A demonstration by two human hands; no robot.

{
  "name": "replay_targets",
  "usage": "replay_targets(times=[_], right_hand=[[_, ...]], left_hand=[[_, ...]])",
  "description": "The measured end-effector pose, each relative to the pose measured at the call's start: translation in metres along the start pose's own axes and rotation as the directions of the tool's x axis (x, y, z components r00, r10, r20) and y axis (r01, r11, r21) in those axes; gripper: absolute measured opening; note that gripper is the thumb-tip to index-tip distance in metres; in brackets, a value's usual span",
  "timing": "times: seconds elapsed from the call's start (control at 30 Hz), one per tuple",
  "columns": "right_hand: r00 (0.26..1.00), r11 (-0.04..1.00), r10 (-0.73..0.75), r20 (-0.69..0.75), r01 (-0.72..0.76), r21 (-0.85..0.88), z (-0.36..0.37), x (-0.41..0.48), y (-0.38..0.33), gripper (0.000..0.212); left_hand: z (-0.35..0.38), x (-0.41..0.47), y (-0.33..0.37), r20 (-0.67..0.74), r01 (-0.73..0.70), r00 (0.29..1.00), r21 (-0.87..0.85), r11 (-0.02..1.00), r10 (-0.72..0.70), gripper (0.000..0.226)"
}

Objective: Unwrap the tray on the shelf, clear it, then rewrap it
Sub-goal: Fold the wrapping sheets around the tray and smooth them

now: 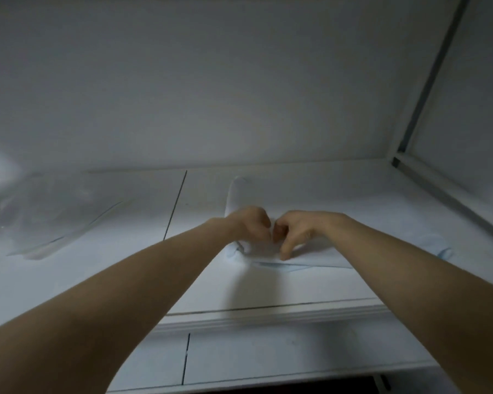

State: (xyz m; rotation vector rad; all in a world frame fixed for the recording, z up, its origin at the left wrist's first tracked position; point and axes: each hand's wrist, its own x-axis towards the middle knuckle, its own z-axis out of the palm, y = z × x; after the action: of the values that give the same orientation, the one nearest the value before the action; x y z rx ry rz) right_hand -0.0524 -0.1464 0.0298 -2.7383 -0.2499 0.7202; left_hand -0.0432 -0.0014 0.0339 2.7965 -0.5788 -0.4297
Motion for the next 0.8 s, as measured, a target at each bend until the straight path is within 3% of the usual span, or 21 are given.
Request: replay_targets(times=[0.1,0.27,0.43,0.8], right_hand=[[0.999,0.999,0.032,0.012,-0.032,-0.016,0.005,-0.015,0.01,0.054],[0.998,0.996,0.043,-0.04,-0.046,-0.076,0.016,-0.015,0.013,0.04],[1.0,0.955,0.023,-0.01,-0.025,-0.296,0.026,-0.013,0.007,0.023],[0.998,0.978,0.035,-0.052,-0.045,-0.203,0.012,-0.018,0.006,0.022]], left_hand=[[0.013,-0.004,0.009,0.24,-0.105,0.968,0.111,0.988,0.076,0.038],[0.016,-0.002,0.011,0.282,-0.234,0.942,0.156,0.96,0.184,0.044],[0.023,-0.005,0.007,0.195,-0.285,0.95,0.229,0.931,0.243,0.044],[0.038,-0.006,0.002,0.008,-0.301,0.944,0.43,0.851,0.33,0.031]])
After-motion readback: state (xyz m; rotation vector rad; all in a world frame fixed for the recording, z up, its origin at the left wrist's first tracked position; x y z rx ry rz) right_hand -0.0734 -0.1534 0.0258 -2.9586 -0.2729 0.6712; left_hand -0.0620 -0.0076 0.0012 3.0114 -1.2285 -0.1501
